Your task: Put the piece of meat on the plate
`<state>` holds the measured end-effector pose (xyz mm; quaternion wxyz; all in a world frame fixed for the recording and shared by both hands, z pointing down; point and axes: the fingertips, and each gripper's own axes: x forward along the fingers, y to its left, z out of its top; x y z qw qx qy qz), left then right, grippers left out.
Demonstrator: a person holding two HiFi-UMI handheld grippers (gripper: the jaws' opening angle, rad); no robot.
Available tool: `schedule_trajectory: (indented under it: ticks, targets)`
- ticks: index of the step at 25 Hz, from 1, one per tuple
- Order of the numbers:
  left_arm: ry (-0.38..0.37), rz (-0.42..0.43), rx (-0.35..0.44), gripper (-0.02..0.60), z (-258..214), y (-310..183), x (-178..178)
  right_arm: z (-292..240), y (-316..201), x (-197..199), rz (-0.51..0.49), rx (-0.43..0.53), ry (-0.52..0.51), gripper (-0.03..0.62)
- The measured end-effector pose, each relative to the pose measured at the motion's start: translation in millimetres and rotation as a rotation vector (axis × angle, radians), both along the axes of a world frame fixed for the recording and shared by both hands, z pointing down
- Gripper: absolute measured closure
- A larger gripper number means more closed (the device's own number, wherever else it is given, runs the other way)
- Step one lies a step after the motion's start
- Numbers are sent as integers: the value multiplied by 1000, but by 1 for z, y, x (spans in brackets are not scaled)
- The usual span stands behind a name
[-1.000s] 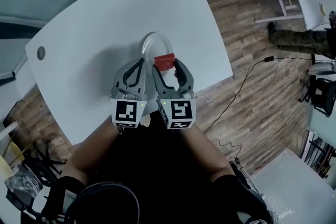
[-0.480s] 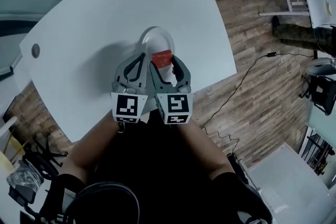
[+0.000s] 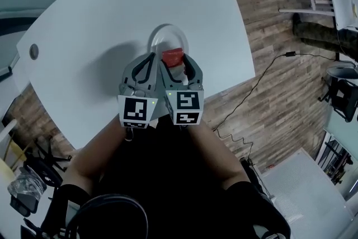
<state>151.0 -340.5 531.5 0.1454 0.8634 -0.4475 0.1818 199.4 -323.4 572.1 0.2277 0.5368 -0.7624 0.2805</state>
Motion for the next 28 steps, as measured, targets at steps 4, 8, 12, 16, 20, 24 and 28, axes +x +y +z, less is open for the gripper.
schedule_trajectory:
  ticks: [4,8,12,16,20,24,28]
  targets:
    - [0,-3,-17,582,4,-2,-2,6,-4,0,-2,-31,17,316]
    - [10,-12,-29,582,6,0,-3,10,-2,1,1,-62,38,316]
    - [13,-14,-38,582,10,1,-3,17,-2,3,5,-101,51,316]
    - [19,-13,-39,583,9,1,-3,20,-4,-1,3,-126,53,316]
    - [21,-12,-41,583,8,5,-6,22,-5,-6,-3,-152,74,316]
    - [25,-12,-41,583,5,6,-10,25,-6,-8,1,-188,89,316]
    - [29,-22,-41,583,5,3,-13,28,-9,-7,6,-215,86,316]
